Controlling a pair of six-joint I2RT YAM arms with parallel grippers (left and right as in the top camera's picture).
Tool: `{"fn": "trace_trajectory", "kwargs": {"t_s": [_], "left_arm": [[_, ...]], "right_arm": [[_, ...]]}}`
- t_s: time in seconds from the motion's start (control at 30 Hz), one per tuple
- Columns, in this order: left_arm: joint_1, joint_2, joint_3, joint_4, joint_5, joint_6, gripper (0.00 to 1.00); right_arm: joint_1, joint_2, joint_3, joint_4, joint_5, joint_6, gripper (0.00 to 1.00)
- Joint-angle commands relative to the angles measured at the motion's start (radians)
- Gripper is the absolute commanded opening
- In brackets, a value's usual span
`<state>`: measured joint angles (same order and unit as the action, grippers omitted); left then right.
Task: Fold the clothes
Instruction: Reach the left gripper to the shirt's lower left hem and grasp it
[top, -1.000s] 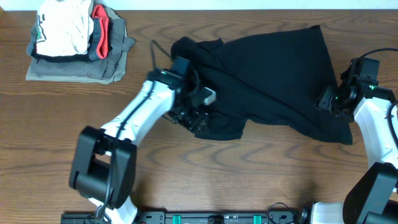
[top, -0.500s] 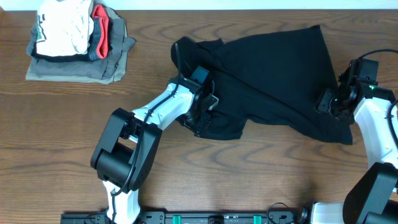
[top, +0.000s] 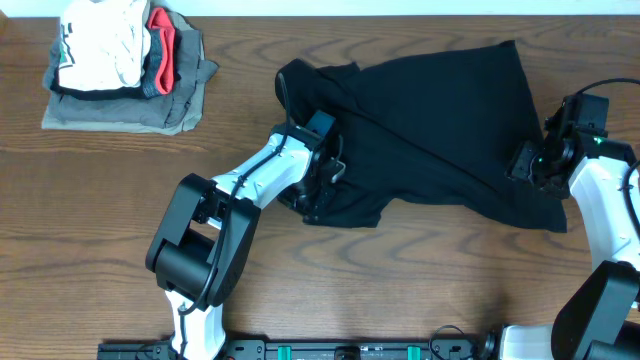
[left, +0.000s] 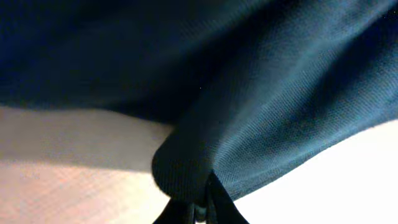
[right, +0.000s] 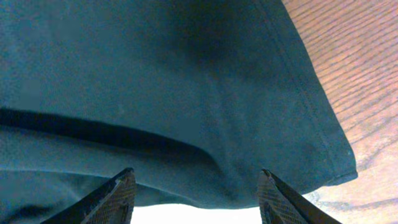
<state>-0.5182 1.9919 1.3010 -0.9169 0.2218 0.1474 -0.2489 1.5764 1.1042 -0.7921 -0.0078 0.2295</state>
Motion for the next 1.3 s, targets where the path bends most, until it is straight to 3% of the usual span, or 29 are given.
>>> {"fn": "trace_trajectory", "kwargs": {"t_s": [0.0, 0.33, 0.6, 0.63, 0.7, 0.73, 0.8, 1.03, 1.27], "left_arm": [[0.001, 0.005, 0.003, -0.054, 0.029, -0.033, 0.06], [0.040, -0.018, 0.021, -0.335, 0.036, -0.307, 0.06], [0.036, -0.018, 0.021, -0.475, 0.196, -0.325, 0.06], [0.035, -0.018, 0.021, -0.490, 0.208, -0.325, 0.10], [0.032, -0.018, 0.021, -0.516, 0.220, -0.325, 0.55], [0.031, -0.018, 0.021, -0.531, 0.221, -0.325, 0.69], [0.027, -0.018, 0.021, -0.566, 0.224, -0.325, 0.80], [-0.016, -0.019, 0.021, -0.617, 0.230, -0.313, 0.83], [0.036, -0.019, 0.048, -0.301, 0.158, -0.326, 0.83]], "right_arm": [[0.007, 0.006, -0.003, 0.002, 0.003, -0.010, 0.61], [0.007, 0.006, -0.003, 0.026, 0.003, -0.009, 0.61], [0.007, 0.006, -0.003, 0.031, 0.003, -0.010, 0.61], [0.007, 0.006, -0.003, 0.031, 0.003, -0.010, 0.61], [0.007, 0.006, -0.003, 0.034, 0.003, -0.010, 0.61], [0.007, 0.006, -0.003, 0.035, 0.003, -0.010, 0.61], [0.007, 0.006, -0.003, 0.041, 0.003, -0.010, 0.61], [0.007, 0.006, -0.003, 0.059, 0.003, -0.009, 0.60], [0.007, 0.006, -0.003, 0.067, 0.003, -0.010, 0.61]]}}
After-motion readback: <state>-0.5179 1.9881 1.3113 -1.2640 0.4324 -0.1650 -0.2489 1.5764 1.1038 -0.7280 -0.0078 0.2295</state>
